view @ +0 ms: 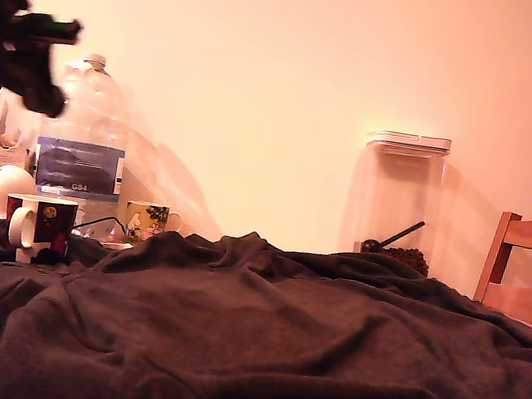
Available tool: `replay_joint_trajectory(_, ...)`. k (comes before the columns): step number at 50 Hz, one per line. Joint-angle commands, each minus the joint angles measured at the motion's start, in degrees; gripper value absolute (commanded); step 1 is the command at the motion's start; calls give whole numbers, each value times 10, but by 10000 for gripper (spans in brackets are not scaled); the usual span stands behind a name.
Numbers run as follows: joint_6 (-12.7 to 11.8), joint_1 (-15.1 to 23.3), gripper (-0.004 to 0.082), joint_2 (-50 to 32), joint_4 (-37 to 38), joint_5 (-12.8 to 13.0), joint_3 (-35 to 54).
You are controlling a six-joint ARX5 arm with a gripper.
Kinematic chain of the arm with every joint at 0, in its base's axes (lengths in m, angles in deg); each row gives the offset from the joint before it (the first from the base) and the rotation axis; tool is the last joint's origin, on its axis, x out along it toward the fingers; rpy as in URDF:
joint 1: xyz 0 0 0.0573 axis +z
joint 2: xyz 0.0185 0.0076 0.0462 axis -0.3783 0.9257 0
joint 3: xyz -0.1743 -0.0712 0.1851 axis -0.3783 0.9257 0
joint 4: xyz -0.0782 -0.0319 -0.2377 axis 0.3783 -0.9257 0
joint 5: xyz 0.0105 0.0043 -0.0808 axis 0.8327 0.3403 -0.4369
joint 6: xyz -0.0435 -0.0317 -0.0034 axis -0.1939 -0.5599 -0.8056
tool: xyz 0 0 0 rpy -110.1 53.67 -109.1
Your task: Pick up the coffee capsules from the table one by one and drop them inside the nearest coffee cup
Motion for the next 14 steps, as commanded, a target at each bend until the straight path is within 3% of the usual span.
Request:
replay_joint_trajectory(1, -12, 9, 157, -5, -1, 1, 13)
replay_joint_trajectory(14, -11, 19, 157, -5, -5, 1, 13)
